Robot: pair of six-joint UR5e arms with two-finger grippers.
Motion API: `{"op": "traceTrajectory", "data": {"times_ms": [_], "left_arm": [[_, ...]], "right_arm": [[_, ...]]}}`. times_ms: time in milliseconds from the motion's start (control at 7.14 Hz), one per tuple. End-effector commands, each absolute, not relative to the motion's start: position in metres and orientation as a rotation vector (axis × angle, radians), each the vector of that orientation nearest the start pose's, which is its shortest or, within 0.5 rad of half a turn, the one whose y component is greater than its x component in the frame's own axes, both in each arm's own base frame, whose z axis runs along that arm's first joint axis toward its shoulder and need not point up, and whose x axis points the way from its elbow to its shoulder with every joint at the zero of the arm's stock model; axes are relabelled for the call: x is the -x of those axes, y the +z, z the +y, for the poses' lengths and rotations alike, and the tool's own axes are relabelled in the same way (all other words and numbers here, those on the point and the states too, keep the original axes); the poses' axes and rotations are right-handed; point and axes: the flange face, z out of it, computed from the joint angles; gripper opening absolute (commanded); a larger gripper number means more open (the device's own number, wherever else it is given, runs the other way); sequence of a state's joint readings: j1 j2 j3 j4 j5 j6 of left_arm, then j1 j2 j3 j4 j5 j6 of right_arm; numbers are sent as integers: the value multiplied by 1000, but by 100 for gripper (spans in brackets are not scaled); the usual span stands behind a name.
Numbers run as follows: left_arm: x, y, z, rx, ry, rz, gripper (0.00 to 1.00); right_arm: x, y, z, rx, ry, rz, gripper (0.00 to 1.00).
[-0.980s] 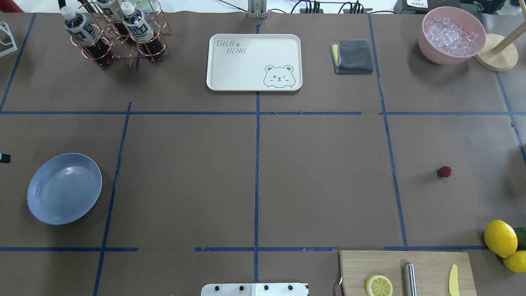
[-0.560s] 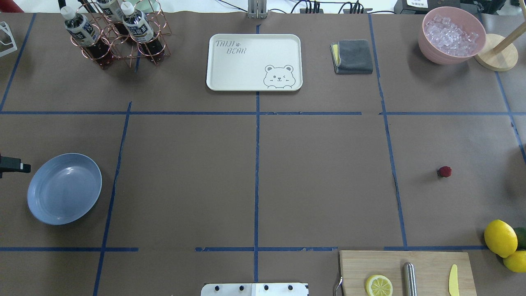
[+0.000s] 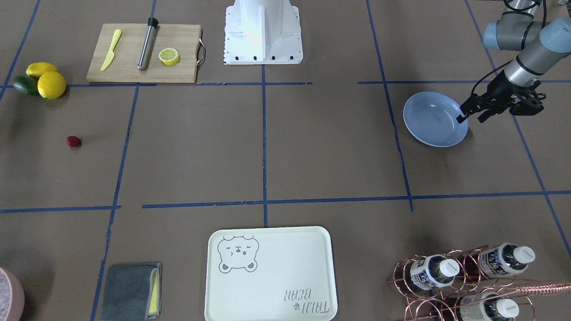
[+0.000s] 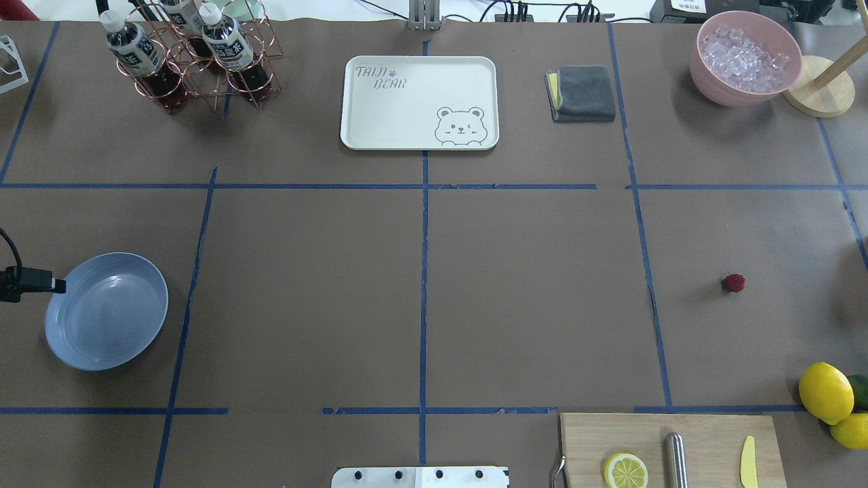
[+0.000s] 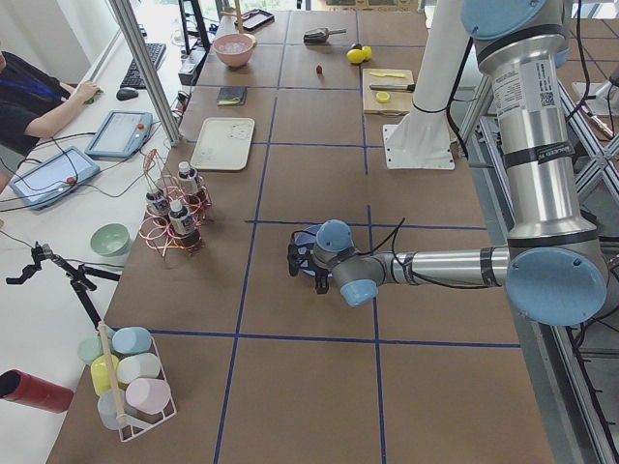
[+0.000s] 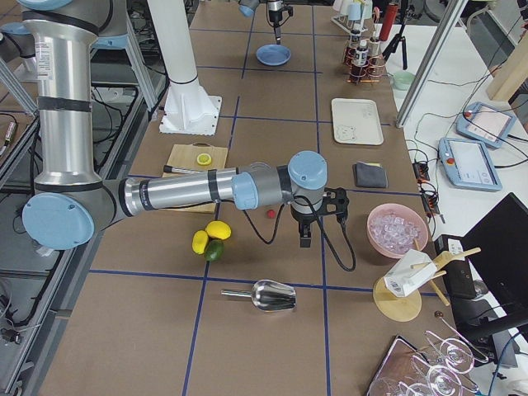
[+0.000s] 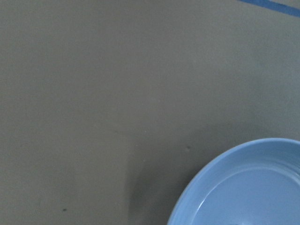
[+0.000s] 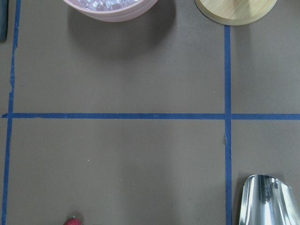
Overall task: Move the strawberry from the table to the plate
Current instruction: 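Lower the left gripper to the rim of the light blue plate and grasp it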
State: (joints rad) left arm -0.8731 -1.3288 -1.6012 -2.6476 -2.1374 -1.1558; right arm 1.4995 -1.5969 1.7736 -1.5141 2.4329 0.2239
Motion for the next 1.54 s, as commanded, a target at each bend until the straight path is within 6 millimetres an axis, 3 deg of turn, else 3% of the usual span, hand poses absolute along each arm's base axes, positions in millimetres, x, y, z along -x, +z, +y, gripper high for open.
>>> {"op": "traceTrajectory", "data": {"times_ms": [0,140,980,1400], "left_arm": [[-205,644,-365,-76,-178,977,57],[-205,644,-365,-76,-178,977,44],[-208,641,-366,-80,-168,983,43],[-212,641,-364,-74,-157,983,34]], "right_arm": [[-23,559,-490,-90,43,-881,100],[-22,559,-490,-90,41,-881,100],[-23,553,-498,-99,37,-883,100],[-22,553,-498,-100,36,-884,100]]}}
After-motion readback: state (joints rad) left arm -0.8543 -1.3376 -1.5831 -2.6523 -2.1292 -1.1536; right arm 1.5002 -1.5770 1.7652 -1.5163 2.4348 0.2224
